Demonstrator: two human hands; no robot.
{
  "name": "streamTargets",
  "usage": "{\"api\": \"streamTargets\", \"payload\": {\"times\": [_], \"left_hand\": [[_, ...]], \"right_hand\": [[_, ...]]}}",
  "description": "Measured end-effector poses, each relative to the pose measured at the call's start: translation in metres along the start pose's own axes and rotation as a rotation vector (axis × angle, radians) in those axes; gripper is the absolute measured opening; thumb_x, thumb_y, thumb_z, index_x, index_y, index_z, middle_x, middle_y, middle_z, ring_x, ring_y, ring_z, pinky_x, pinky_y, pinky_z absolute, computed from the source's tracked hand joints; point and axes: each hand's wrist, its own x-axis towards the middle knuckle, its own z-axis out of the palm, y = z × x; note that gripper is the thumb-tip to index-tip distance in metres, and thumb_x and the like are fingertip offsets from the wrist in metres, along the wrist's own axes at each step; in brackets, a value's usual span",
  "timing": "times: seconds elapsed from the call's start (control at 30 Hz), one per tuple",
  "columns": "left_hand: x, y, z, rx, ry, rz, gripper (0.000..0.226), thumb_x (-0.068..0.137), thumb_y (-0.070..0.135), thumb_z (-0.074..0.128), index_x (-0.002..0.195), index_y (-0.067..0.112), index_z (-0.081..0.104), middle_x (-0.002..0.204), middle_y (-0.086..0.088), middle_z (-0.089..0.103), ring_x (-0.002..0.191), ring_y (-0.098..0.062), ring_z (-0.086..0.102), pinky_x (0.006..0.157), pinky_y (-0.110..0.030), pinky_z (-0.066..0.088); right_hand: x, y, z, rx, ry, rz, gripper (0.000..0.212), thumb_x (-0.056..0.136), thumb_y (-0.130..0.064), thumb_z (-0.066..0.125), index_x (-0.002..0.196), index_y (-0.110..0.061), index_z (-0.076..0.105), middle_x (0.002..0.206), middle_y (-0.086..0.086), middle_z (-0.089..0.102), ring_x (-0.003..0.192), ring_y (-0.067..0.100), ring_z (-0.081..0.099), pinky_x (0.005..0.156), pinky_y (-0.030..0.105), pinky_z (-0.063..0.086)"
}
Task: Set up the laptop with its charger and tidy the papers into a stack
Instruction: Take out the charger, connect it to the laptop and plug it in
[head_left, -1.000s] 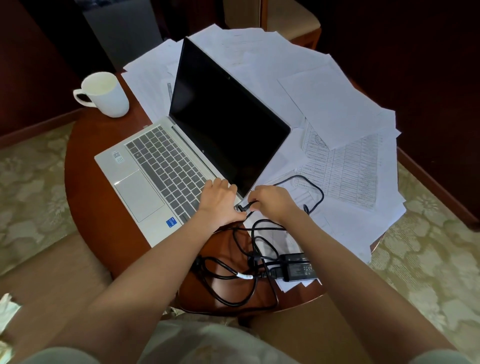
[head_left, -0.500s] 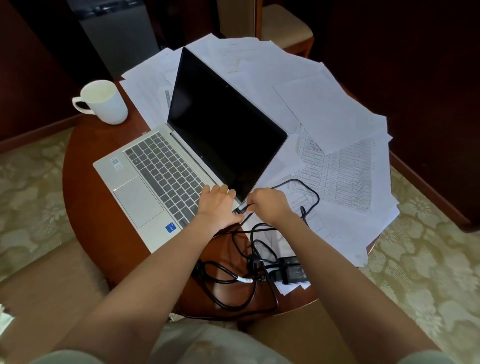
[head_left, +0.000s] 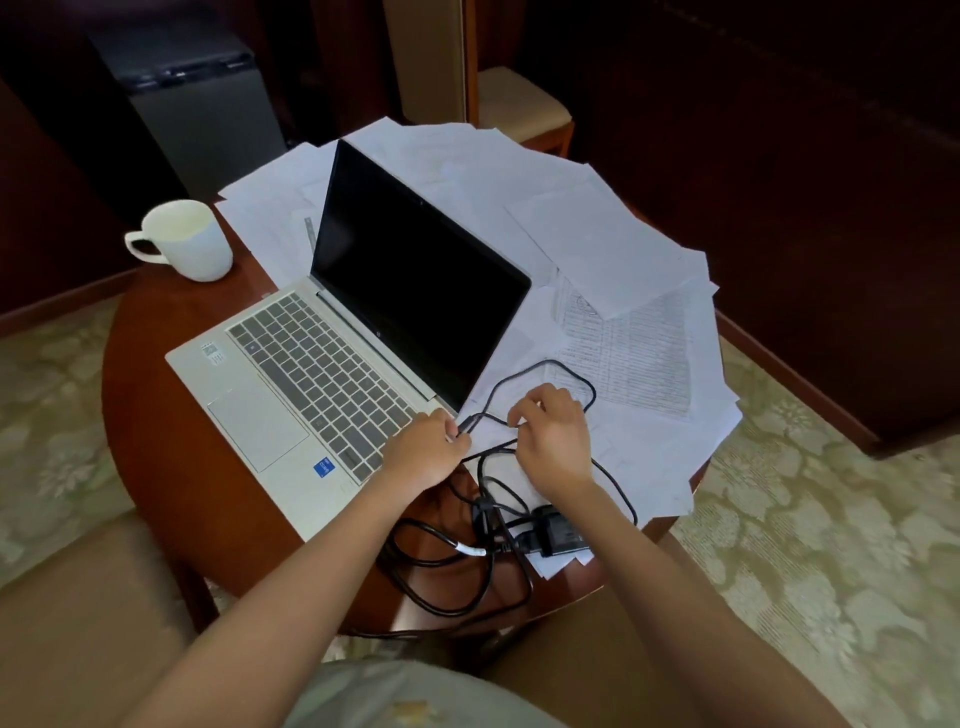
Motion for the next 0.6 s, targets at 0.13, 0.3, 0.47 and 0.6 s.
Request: {"api": "streamTargets", "payload": {"times": [0.13, 0.3, 0.47, 0.6], "left_hand": [[-0.013, -0.010, -0.003, -0.256, -0.012, 0.072, 0.024, 0.095, 0.035, 0.045, 0.094, 0.015, 0.057, 0.091, -0.001, 0.058, 0.087, -0.019, 0.055, 0.079, -0.033, 0.045], [-0.040, -0.008, 0.002, -0.429, -0.221, 0.193, 0.032, 0.091, 0.044, 0.051, 0.090, 0.014, 0.061, 0.081, 0.000, 0.058, 0.072, -0.011, 0.054, 0.072, -0.025, 0.043], [-0.050, -0.009, 0.011, -0.259, -0.362, 0.212, 0.032, 0.083, 0.044, 0.064, 0.104, 0.024, 0.048, 0.090, 0.005, 0.053, 0.076, -0.010, 0.049, 0.072, -0.025, 0.037], [-0.056, -0.006, 0.017, -0.115, -0.379, 0.273, 0.059, 0.083, 0.037, 0.065, 0.131, 0.037, 0.032, 0.108, 0.006, 0.049, 0.076, -0.005, 0.050, 0.068, -0.021, 0.041]], "right_hand": [[-0.028, 0.001, -0.007, 0.090, -0.068, -0.014, 0.029, 0.046, 0.009, 0.038, 0.060, -0.007, 0.058, 0.060, 0.005, 0.054, 0.056, 0.023, 0.049, 0.058, 0.027, 0.033], [-0.046, 0.005, -0.021, 0.097, -0.440, 0.120, 0.026, 0.074, 0.000, 0.045, 0.091, -0.005, 0.065, 0.090, 0.009, 0.063, 0.088, 0.028, 0.055, 0.068, 0.024, 0.030], [-0.060, 0.006, -0.043, 0.089, -0.705, 0.108, 0.053, 0.067, -0.034, 0.037, 0.113, -0.021, 0.061, 0.112, -0.001, 0.059, 0.112, 0.019, 0.046, 0.096, 0.033, 0.030], [-0.072, 0.017, -0.058, -0.024, -0.906, 0.095, 0.067, 0.073, -0.030, 0.057, 0.138, -0.029, 0.038, 0.140, -0.001, 0.038, 0.134, 0.019, 0.024, 0.112, 0.046, 0.014]]}}
